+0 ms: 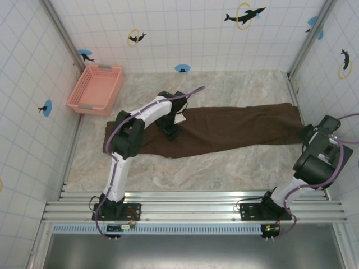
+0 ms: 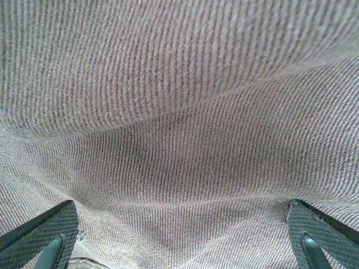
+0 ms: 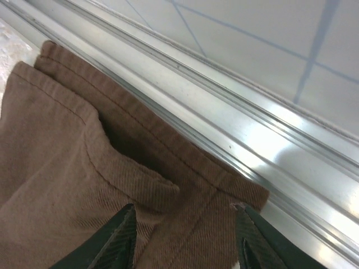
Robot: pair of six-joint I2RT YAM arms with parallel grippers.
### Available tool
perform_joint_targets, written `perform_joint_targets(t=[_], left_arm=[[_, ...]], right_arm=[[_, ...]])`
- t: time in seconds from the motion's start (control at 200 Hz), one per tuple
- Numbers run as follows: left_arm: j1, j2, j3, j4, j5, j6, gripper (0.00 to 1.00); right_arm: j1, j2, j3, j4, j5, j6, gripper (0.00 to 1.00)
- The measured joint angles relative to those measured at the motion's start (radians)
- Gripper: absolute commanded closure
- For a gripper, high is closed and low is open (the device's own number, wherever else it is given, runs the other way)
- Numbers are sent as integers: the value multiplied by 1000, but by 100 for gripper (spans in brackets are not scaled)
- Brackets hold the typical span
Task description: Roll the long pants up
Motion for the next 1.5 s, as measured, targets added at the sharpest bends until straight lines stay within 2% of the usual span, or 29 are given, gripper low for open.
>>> perform_joint_targets(t=[0.23,0.445,0.651,0.696,0.771,0.831,0.871,0.896,0.916,0.971,1.011,1.031,1.066,1.106,1.286,1.501], left_arm=[[0,0,0,0,0,3,3],[0,0,0,1,0,20,3],[0,0,-1,4,2,23,2],[0,0,-2,5,3,24,2],[0,-1,-5,7,3,25,3],[0,-4,-10,12,3,25,3],[0,-8,-16,16,3,25,3],[0,-10,-19,19,3,25,3],[0,-11,-21,21,3,25,3],[0,-14,-26,26,3,25,3],[0,-16,-28,27,3,26,2],[0,-16,-28,28,3,26,2],[0,-16,-28,28,3,26,2],[0,-16,-28,28,3,26,3],[0,-16,-28,27,7,26,3],[0,-16,-26,26,8,29,3]], right_arm=[[0,81,33,81,-25,9,58],[0,129,35,152,-64,41,77],[0,120,21,184,-87,63,91],[0,105,8,184,-85,63,97],[0,66,-21,182,-81,70,98],[-1,28,-35,176,-74,71,96],[-1,8,-36,169,-71,71,77],[-1,-2,-36,163,-68,74,71],[-1,-9,-35,158,-65,69,72],[-3,-16,-32,148,-63,64,88],[-6,-15,-30,139,-64,71,89],[-8,-15,-30,130,-62,66,83],[-13,-15,-28,111,-61,78,64],[-19,-13,-23,85,-61,80,56],[-34,13,9,24,-69,78,48],[-34,54,32,14,-86,82,51]])
